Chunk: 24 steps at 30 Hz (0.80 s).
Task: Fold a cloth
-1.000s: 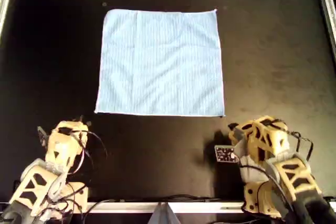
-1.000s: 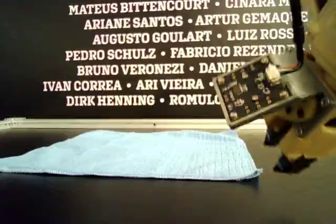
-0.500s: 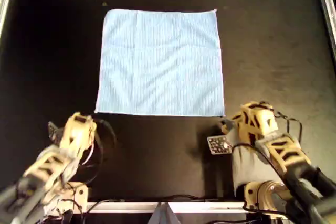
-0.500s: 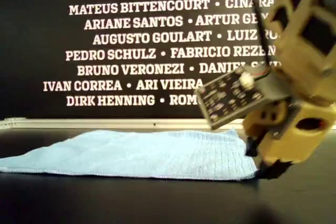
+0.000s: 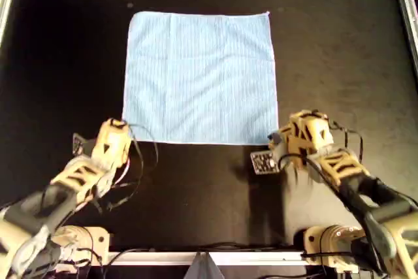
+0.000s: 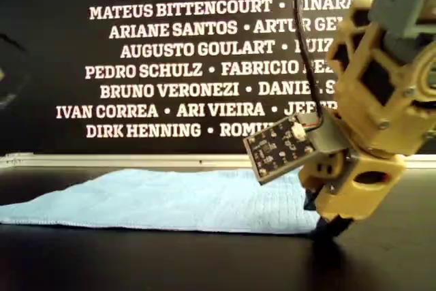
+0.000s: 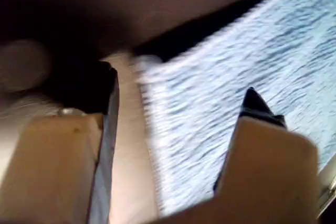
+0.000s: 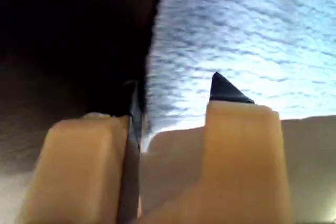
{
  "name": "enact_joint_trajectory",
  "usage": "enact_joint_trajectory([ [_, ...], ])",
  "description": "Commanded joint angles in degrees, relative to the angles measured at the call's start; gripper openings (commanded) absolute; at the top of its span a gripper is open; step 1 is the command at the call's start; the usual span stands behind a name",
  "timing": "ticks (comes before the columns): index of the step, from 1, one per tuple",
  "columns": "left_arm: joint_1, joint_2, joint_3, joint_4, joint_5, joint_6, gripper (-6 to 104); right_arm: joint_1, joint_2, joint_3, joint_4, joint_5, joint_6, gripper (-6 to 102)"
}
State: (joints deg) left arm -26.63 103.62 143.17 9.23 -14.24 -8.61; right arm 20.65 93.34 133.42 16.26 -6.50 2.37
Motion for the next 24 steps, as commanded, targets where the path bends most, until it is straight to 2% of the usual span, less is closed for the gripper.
enact_joint_trajectory([
  [1, -1.3, -4.6, -5.0, -0.8, 0.4, 0.3, 82, 0.7, -0.4, -5.8, -3.0, 0.2, 0.26, 54],
  [5, -1.1, -8.1, -6.9, -0.8, -0.5, 0.3, 82, 0.4, -3.3, -8.0, -3.0, 0.2, 0.26, 54],
  [19, -1.1, -8.9, -7.2, -0.8, 0.1, 0.4, 81, 0.4, -3.5, -8.4, -2.9, -0.6, 0.26, 53],
  [21, -1.4, -8.9, -7.2, -0.8, 0.0, 0.4, 81, 0.4, -3.5, -8.4, -2.9, -0.6, 0.26, 49],
  [24, -1.4, -8.8, -7.3, -0.8, -0.4, 0.4, 74, 0.7, -3.5, -8.3, -2.9, -0.6, 0.26, 37],
])
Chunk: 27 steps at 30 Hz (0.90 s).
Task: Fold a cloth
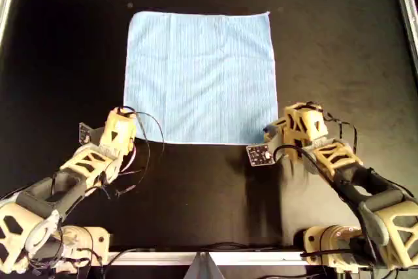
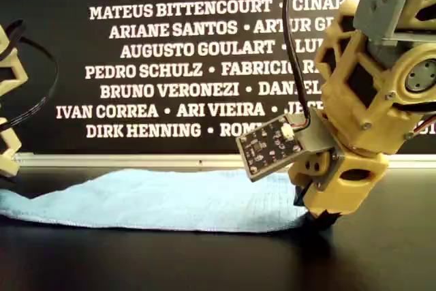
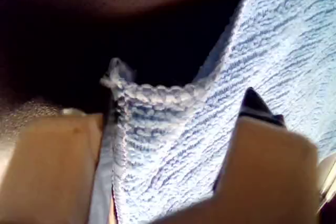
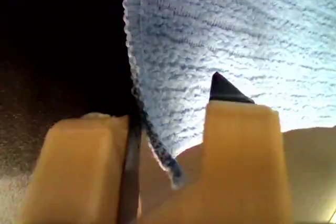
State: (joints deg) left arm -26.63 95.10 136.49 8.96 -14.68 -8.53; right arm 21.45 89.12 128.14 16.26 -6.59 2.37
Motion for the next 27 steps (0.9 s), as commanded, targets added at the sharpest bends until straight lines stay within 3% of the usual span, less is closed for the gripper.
enact_joint_trajectory([
  [1, -1.4, 0.2, -0.6, -0.5, 0.4, 0.4, 71, 0.1, 0.8, -3.1, -2.9, -0.5, 0.26, 31],
  [7, -1.5, 0.7, -3.6, -0.5, 0.8, 0.4, 38, 0.2, 0.7, -3.2, -3.0, -0.7, 0.35, -2],
  [15, -1.6, 0.7, -6.7, -0.5, 0.9, -0.4, 2, -0.2, 0.7, -3.1, -3.0, -0.7, 0.35, 1],
  [18, -1.6, 0.7, -6.0, -0.4, 0.9, -0.4, -2, 0.1, 0.7, -3.1, -3.0, -0.7, 0.35, 1],
  [27, -1.6, 0.8, -5.4, 0.4, 0.9, 0.4, -2, -0.1, 2.5, -0.7, -2.6, -0.7, 0.35, 1],
])
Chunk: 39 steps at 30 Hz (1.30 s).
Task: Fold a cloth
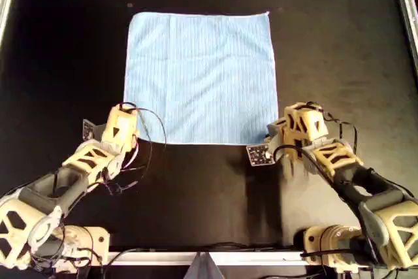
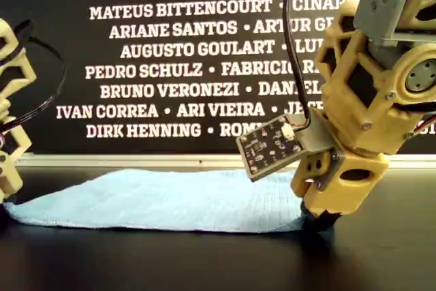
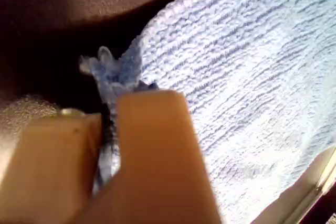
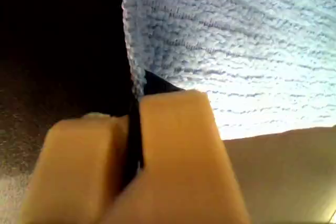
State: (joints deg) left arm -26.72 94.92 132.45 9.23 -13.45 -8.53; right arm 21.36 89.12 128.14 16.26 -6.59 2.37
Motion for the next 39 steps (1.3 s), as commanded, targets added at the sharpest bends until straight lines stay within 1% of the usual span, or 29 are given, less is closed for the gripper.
enact_joint_trajectory([
  [1, -1.5, 1.0, -1.1, 0.3, -0.4, 0.4, -2, -0.3, 2.5, -0.4, -2.6, -0.7, 0.35, 1],
  [4, -1.8, 1.0, 2.5, 0.3, -0.4, 0.4, -2, -0.6, 2.8, 1.4, -2.5, -0.7, 0.26, 1],
  [5, -2.4, 1.1, 4.4, 0.3, -0.4, 0.4, -2, -0.6, 3.7, 2.5, -2.5, -0.7, 0.0, 1],
  [8, -5.2, 6.2, 9.8, 0.3, -0.4, 0.4, -2, -0.4, 8.6, 6.6, -2.5, -0.7, -0.26, 1],
  [11, -8.8, 14.4, 14.9, 0.3, -0.4, 0.4, -2, -0.5, 13.4, 10.8, -2.5, -0.6, -0.44, 1],
  [13, -10.0, 19.9, 17.7, 0.3, -0.4, 0.4, -2, -0.5, 16.0, 12.9, -2.5, -0.6, -0.44, 1],
  [15, -10.1, 23.8, 18.9, 0.3, -0.4, -0.1, -1, -0.4, 17.8, 14.0, -2.5, -0.6, 0.09, 1],
  [16, -9.8, 25.1, 18.9, 0.3, -0.4, -0.1, -1, -0.4, 18.2, 14.1, -2.5, -0.6, 0.18, 1],
  [19, -10.0, 27.3, 18.6, 0.2, -0.5, 0.3, -1, -0.4, 18.0, 12.8, -2.5, -0.4, 0.35, 1],
  [20, -10.0, 27.3, 18.4, 0.2, -0.5, 0.3, -1, -0.4, 18.3, 12.7, -2.5, 0.2, 0.35, 1],
  [23, -9.1, 26.4, 17.9, -0.9, -0.6, 0.4, -1, -0.4, 18.4, 11.9, -2.6, 0.3, 0.35, 1],
  [24, -9.1, 26.4, 17.4, -0.9, -1.1, 0.4, -1, -0.5, 17.8, 10.9, -2.6, 0.3, 0.35, 1],
  [27, -9.0, 26.2, 14.1, -0.9, -1.4, 0.4, -1, -0.7, 16.6, 6.5, -2.7, 0.4, -0.18, 1],
  [28, -8.3, 25.6, 12.7, -0.9, -1.5, 0.4, -1, -0.7, 16.2, 4.8, -2.7, 0.4, -0.18, 1],
  [30, -5.6, 22.4, 8.7, -0.9, -1.5, 0.4, -1, -0.6, 15.1, 1.4, -3.6, 0.4, -0.53, 1],
  [32, -1.7, 17.2, 3.2, -0.9, -1.3, 0.5, -1, -0.7, 12.7, -2.7, -3.6, 0.4, -0.53, 1],
  [33, 0.7, 13.9, -0.2, -0.9, -0.6, 0.5, -1, -0.7, 11.3, -5.1, -3.6, 0.4, -0.53, 1],
  [35, 4.7, 6.8, -7.0, -0.9, -0.5, 0.5, -1, -0.7, 7.4, -9.8, -3.6, 0.4, -0.53, 1],
  [37, 6.4, 0.7, -14.1, -0.8, -0.5, 0.5, -1, -0.9, 2.7, -15.5, -3.6, 0.4, -0.62, 1],
  [39, 6.7, -4.0, -20.4, -0.8, -0.5, 0.5, -1, -1.9, -2.5, -22.1, -3.6, 0.4, -0.62, 1],
])
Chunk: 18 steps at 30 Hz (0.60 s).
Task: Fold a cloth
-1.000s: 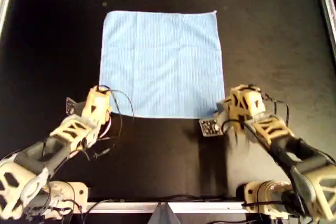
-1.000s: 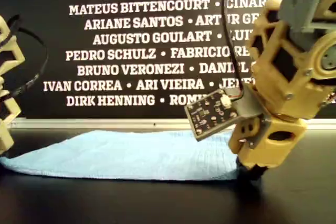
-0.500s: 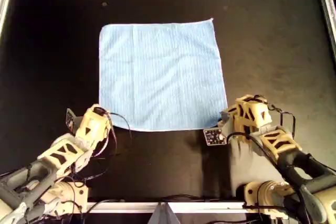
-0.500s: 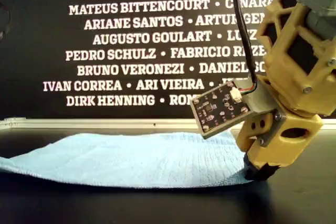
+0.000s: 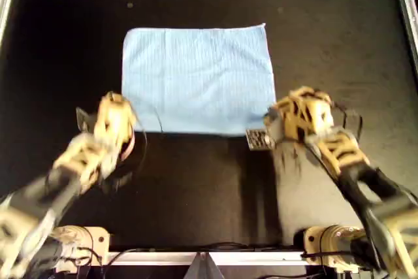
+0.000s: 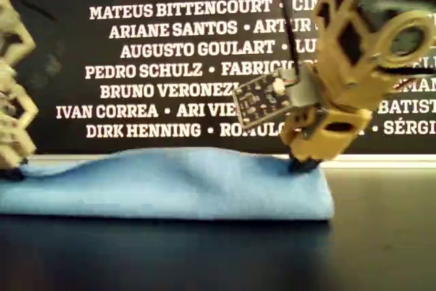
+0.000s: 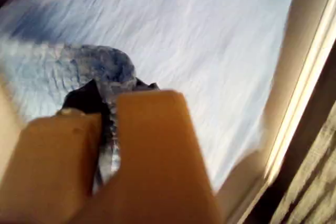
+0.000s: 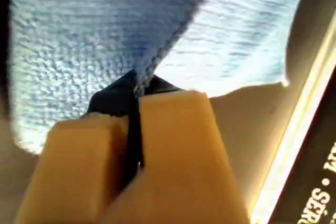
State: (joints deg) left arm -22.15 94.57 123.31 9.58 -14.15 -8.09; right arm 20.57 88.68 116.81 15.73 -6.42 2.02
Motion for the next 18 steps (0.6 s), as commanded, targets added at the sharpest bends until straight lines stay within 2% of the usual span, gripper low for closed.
enact_joint_trajectory([
  [1, 2.1, -5.2, -14.2, -1.1, 0.2, 0.0, -1, -1.8, -4.2, -14.2, -3.1, 0.3, -0.26, 1],
  [11, 2.2, -14.9, -36.8, -1.1, -0.5, 0.0, -1, -4.1, -22.3, -43.6, -3.1, -0.1, -0.09, 1],
  [18, 2.2, -25.2, -49.1, -1.1, -0.7, 0.0, -1, -4.2, -30.9, -56.7, -3.1, 0.1, -0.18, 1],
])
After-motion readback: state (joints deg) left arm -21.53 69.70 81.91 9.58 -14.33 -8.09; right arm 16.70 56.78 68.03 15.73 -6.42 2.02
